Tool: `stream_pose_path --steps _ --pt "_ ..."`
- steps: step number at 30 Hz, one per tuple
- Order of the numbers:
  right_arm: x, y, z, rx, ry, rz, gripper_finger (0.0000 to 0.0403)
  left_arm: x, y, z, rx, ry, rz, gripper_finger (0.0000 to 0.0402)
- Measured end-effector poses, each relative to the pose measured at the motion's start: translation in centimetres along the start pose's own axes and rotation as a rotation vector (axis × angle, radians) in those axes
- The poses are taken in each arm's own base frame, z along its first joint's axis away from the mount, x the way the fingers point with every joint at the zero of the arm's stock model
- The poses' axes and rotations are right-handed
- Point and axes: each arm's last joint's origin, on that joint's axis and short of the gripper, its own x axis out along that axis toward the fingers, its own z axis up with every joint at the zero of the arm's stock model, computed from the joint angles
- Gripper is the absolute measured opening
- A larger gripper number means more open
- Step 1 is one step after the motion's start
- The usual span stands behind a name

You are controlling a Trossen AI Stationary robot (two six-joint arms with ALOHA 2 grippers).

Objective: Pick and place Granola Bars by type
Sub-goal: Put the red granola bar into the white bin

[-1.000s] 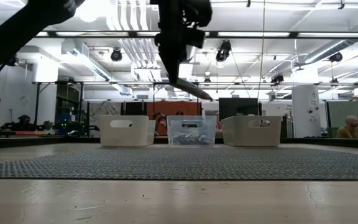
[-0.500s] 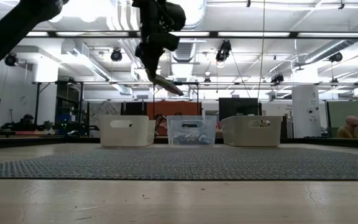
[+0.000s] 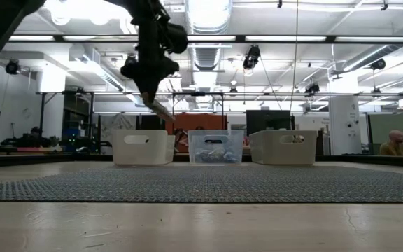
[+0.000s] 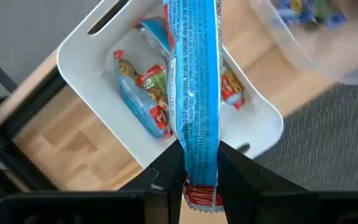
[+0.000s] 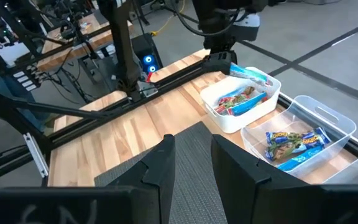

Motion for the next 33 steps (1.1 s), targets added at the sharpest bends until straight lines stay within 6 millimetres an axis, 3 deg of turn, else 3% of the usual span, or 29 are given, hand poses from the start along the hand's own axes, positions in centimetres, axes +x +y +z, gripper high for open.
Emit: stream_pose_path --steps 6,13,24,33 --pt "0.0 0.0 0.0 0.002 -0.003 -0.004 0.0095 2.2 1.2 -1.1 -0.24 -0.092 -0.03 0.0069" --pt "0.0 0.0 0.0 0.002 -0.011 -0.016 0.0095 4.8 1.4 -3.3 -0.401 -0.075 -0.032 0.0069" --pt "0.4 0.1 -0.1 -0.003 -0.005 -0.028 0.0096 8.1 1.2 -3.9 -0.633 -0.153 -0.091 0.0069" --pt "1.4 0.4 -0.4 -0.014 0.021 -0.043 0.0096 9.3 1.2 -4.6 -0.655 -0.141 -0.072 0.0069"
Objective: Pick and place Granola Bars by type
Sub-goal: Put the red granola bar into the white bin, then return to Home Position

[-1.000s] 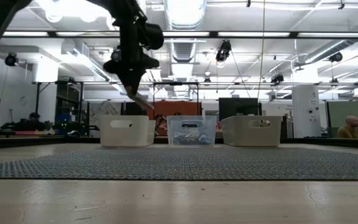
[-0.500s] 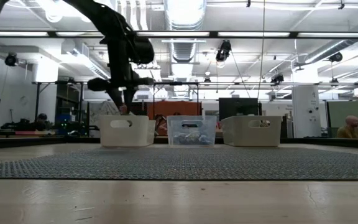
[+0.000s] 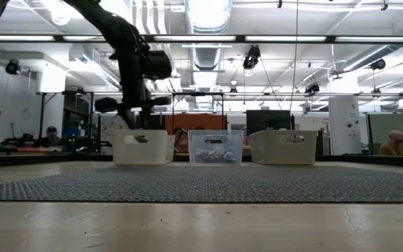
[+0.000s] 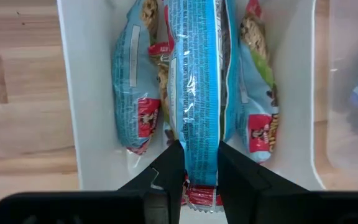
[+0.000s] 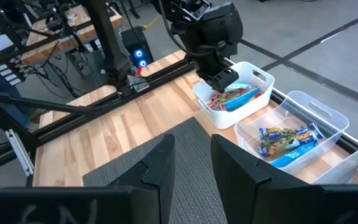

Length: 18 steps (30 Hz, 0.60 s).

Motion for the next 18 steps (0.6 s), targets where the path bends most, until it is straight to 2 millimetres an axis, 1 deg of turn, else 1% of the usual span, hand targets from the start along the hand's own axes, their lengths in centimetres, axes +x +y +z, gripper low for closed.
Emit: stream_pose_path --steps 6,8,10,16,18 --pt "0.15 0.05 -0.05 -0.001 0.004 -0.002 0.0095 0.16 0.05 -0.06 0.02 0.0 -0.002 0.007" --pt "0.15 0.06 -0.05 -0.001 0.004 -0.002 0.0096 0.17 0.05 0.03 0.024 -0.003 -0.006 0.0076" --pt "0.15 0.06 -0.05 0.0 0.004 -0.001 0.0095 0.17 0.04 0.02 0.035 0.002 -0.012 0.009" --pt "0.14 0.06 -0.04 0.002 0.003 -0.001 0.0095 0.18 0.03 0.0 0.032 0.009 -0.016 0.0153" --pt "0.14 0.06 -0.04 0.002 0.003 -0.001 0.0095 0.18 0.03 -0.01 0.032 0.013 -0.019 0.0167"
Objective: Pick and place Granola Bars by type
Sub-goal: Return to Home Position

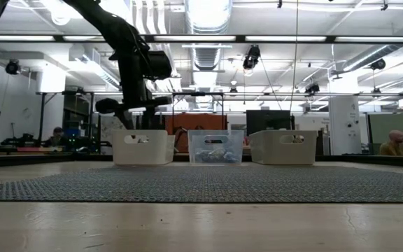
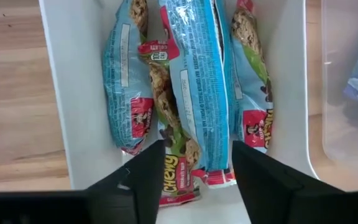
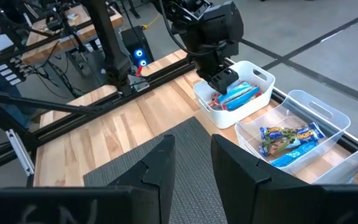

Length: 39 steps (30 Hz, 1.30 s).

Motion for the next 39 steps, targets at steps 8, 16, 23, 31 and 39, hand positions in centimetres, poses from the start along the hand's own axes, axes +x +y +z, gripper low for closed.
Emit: stream_pose_path --steps 8,16,23,31,39 --pt "0.0 0.0 0.0 0.0 0.001 0.002 0.0095 -0.2 -0.3 -0.2 0.027 0.088 -0.102 0.0177" --pt "0.0 0.0 0.0 -0.005 0.002 0.002 0.0095 -2.1 -1.0 -1.1 0.087 0.136 -0.228 0.0136" --pt "0.0 0.0 0.0 -0.007 0.003 0.001 0.0096 -5.2 -1.0 -0.7 0.089 0.022 -0.344 0.0032" --pt "0.0 0.0 0.0 -0.005 0.003 0.0 0.0095 -10.0 0.0 -0.9 0.098 -0.111 -0.475 0.0001" --pt "0.0 0.0 0.0 -0.005 0.003 0.0 0.0095 -16.3 0.3 -3.2 0.238 -0.285 -0.703 0.0"
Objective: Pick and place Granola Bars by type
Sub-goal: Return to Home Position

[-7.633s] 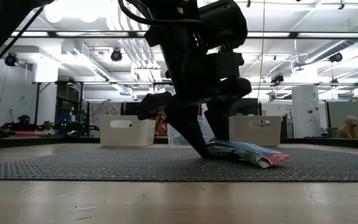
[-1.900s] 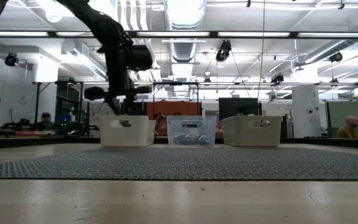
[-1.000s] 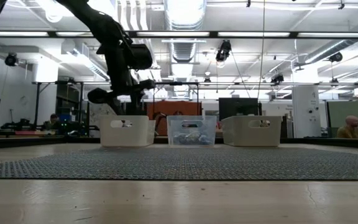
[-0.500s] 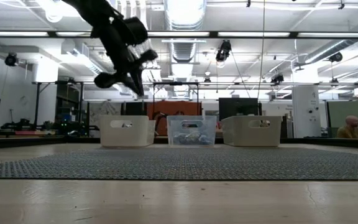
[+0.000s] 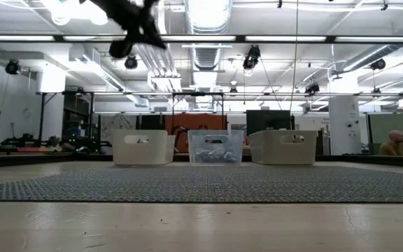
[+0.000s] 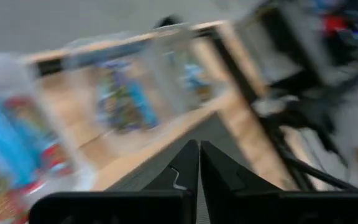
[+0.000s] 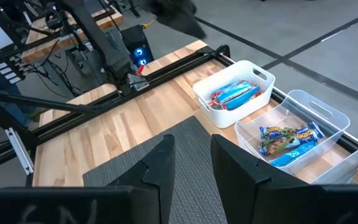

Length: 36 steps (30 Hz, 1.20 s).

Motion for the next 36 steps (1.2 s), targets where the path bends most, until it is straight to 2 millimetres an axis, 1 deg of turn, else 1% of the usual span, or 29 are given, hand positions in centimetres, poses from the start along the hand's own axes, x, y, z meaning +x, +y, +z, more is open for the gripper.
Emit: stream_pose_path --steps 4,9,16,21,25,28,29,33,36 --pt "0.0 0.0 0.0 0.0 0.0 0.0 0.0095 -2.2 -2.8 -0.9 0.149 -0.058 -0.161 0.0" --pt "0.0 0.0 0.0 0.0 -0.002 0.0 0.0095 -4.4 -5.5 -2.3 0.332 -0.109 -0.325 0.0" --pt "0.0 0.0 0.0 -0.002 -0.002 0.0 0.0095 -6.8 -8.2 -3.9 0.477 -0.178 -0.519 0.0" --pt "0.0 0.1 0.1 -0.063 0.0 0.021 0.0085 -7.6 -9.7 -5.4 0.635 -0.2 -0.61 0.0" --pt "-0.1 0.3 0.4 -0.132 -0.028 0.055 0.0054 -7.9 -10.2 -6.3 0.689 -0.241 -0.561 0.0" --pt "-0.2 0.4 0.5 -0.157 -0.059 0.092 0.0019 -8.3 -10.0 -6.7 0.71 -0.272 -0.516 0.0" --pt "-0.3 0.3 0.5 -0.162 -0.072 0.101 0.0014 -8.5 -9.8 -6.7 0.713 -0.281 -0.518 0.0" --pt "-0.9 -0.1 -0.1 -0.183 -0.128 0.2 0.0009 -9.6 -8.5 -6.9 0.718 -0.327 -0.533 0.0" --pt "-1.6 -0.8 -1.0 -0.187 -0.184 0.251 0.0008 -9.7 -7.3 -7.4 0.705 -0.373 -0.562 0.0"
